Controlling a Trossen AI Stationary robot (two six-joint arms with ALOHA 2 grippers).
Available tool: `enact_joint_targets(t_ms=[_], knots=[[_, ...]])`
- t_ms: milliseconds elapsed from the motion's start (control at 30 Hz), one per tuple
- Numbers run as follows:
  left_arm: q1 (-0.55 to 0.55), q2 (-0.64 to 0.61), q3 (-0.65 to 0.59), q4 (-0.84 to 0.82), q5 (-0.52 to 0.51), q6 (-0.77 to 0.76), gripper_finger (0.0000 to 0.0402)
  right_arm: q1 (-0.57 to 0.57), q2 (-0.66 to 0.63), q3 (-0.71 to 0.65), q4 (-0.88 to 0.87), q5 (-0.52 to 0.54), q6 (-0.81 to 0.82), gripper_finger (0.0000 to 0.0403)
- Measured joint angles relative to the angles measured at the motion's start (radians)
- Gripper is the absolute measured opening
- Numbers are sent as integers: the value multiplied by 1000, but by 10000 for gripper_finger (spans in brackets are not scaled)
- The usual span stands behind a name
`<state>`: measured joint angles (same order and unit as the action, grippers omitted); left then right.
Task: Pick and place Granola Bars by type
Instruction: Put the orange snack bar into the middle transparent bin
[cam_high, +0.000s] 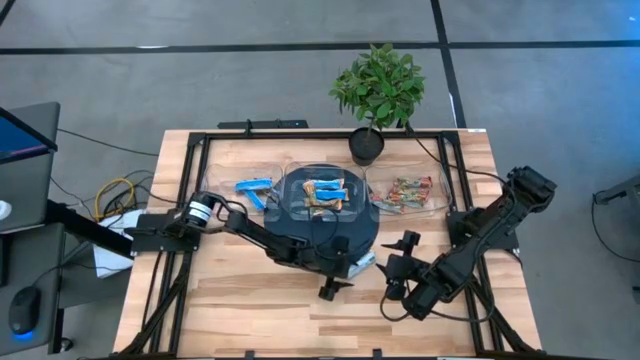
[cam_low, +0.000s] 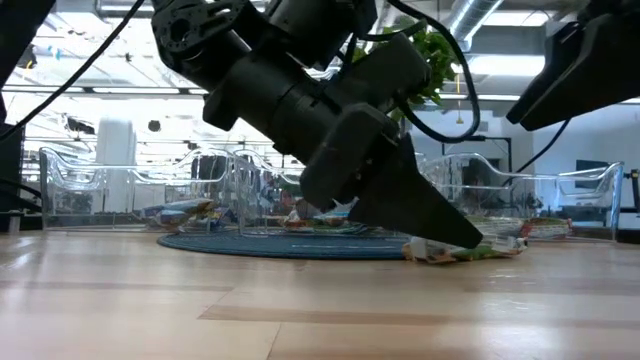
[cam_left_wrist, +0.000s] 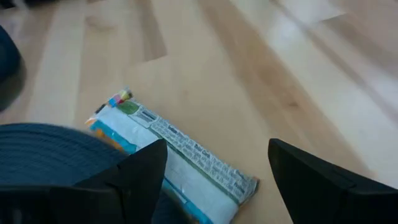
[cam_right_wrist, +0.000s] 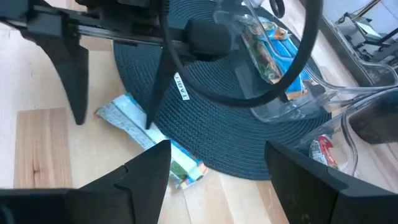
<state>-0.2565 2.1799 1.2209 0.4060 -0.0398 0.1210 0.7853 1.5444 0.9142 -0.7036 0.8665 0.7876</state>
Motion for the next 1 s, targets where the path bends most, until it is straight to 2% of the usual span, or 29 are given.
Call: enact_joint_targets(t_ms=[133, 467, 833, 1000], knots=[[0, 0, 0, -14, -48, -4, 277, 0, 0, 0, 1, 0, 0, 255], [0, 0, -2, -15, -61, 16, 277, 0, 0, 0, 5, -1, 0, 255], [-16, 2, -3, -31, -176, 53, 277, 0, 0, 0, 8, -2, 0, 255], [-14, 2, -3, -31, -186, 53, 277, 0, 0, 0, 9, -2, 0, 255]])
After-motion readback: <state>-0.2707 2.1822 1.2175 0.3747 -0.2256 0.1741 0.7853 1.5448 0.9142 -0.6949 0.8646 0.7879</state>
